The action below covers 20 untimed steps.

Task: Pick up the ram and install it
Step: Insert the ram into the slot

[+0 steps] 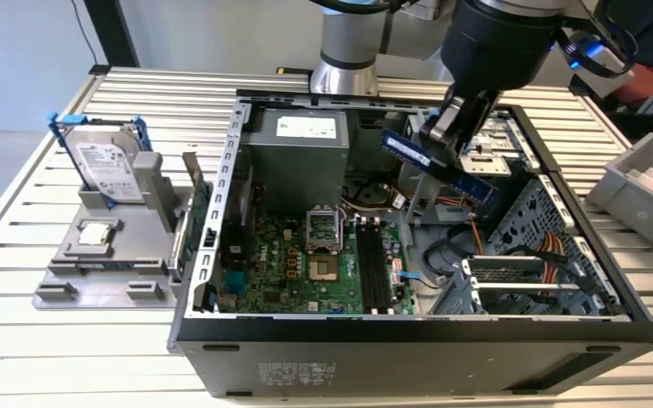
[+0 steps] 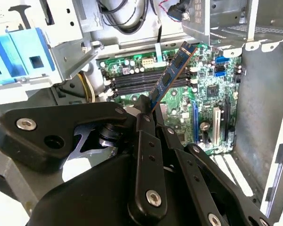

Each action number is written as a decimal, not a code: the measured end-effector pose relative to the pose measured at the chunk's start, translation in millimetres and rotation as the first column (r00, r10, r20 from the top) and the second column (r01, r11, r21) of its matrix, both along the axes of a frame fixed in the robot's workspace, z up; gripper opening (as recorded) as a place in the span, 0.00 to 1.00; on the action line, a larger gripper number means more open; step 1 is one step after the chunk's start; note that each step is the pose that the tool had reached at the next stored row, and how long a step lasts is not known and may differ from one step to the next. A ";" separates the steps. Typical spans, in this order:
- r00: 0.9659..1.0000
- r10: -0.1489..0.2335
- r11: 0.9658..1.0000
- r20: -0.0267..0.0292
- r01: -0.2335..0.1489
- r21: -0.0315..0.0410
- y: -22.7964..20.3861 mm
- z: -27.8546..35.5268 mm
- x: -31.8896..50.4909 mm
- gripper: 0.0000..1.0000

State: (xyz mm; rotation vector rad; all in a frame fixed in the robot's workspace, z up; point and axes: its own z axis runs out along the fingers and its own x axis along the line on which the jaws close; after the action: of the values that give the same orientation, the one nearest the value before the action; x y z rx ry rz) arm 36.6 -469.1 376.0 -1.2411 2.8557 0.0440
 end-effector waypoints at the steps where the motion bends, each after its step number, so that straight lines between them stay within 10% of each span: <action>1: 1.000 -0.010 1.000 0.000 0.010 0.000 0.0 0.1 0.0 0.00; 11: 0.992 -0.124 0.992 0.000 0.124 0.000 0.0 0.1 0.0 0.00; 20: 0.973 -0.229 0.973 0.000 0.229 0.000 0.0 0.0 0.0 0.00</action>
State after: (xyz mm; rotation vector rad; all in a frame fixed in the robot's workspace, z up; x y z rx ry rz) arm 36.6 -469.1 376.0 -0.9029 2.9768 0.0387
